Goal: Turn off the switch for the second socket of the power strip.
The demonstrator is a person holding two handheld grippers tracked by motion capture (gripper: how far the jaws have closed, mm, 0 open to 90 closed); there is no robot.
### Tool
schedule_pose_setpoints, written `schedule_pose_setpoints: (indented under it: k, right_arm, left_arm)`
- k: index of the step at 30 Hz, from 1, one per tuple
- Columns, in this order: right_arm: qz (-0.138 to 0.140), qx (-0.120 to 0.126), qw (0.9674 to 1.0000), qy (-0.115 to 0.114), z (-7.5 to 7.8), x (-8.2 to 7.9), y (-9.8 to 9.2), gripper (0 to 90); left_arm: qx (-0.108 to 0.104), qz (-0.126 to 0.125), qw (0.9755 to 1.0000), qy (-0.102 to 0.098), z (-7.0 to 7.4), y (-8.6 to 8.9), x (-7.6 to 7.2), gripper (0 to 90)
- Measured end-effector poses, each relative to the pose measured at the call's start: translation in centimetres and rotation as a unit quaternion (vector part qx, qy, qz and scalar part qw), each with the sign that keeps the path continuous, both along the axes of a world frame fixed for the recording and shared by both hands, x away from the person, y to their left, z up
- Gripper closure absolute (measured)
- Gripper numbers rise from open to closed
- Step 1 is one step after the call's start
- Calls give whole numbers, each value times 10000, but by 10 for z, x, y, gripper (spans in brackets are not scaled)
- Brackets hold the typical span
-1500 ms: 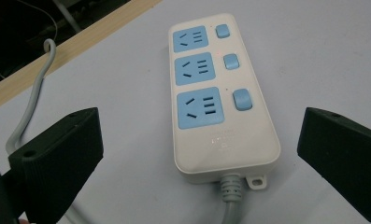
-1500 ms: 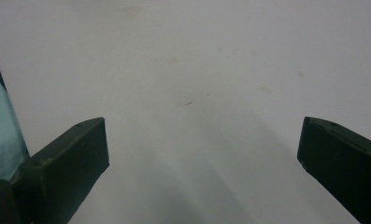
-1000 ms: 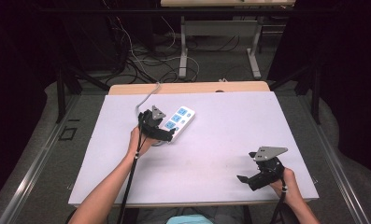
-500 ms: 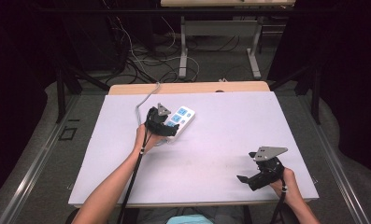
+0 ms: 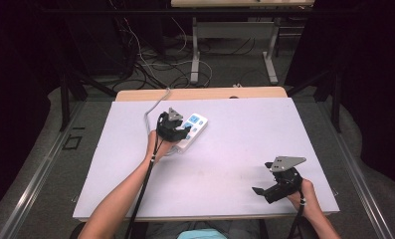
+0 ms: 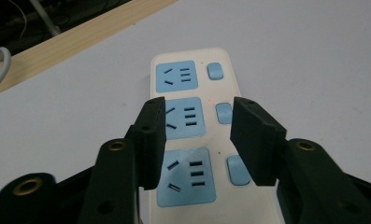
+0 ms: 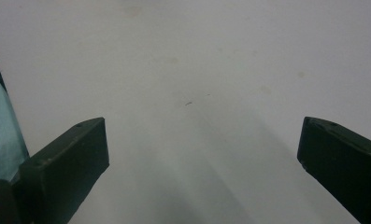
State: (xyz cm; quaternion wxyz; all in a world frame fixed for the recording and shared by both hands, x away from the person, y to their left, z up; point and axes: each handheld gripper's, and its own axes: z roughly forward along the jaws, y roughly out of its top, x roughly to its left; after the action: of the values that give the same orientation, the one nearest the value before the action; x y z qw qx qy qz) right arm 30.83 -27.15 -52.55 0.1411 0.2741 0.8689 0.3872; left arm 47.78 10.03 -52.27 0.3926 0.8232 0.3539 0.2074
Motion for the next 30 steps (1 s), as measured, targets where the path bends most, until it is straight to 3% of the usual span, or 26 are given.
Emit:
schedule_pose_setpoints:
  k: [6, 9, 10, 11, 25, 27, 30]
  right_arm:
    - [-6, 0, 10000, -2, 0, 0, 0, 17]
    - [-27, 8, 10000, -19, 0, 0, 0, 17]
    - [-34, 11, 10000, 2, 0, 0, 0, 17]
    - [-39, 9, 10000, 2, 0, 0, 0, 17]
    - [-33, 1, 10000, -3, 0, -1, 0, 17]
    - [-23, 2, 10000, 1, 0, -1, 0, 17]
    - [0, -1, 10000, -9, 0, -1, 0, 17]
  left_arm:
    - [-87, -126, 9999, 23, -3, -4, 3, 763]
    - [-109, -152, 9998, 33, -2, -5, 4, 820]
    - [-119, -182, 9997, 107, -1, -6, 5, 874]
    - [-153, -166, 9997, 50, -2, -7, 6, 895]
    - [-72, -276, 9995, 96, -6, -15, 12, 898]
    - [-47, -341, 9992, 225, -6, -15, 12, 898]
    - [-37, -295, 9994, 172, -8, -18, 14, 898]
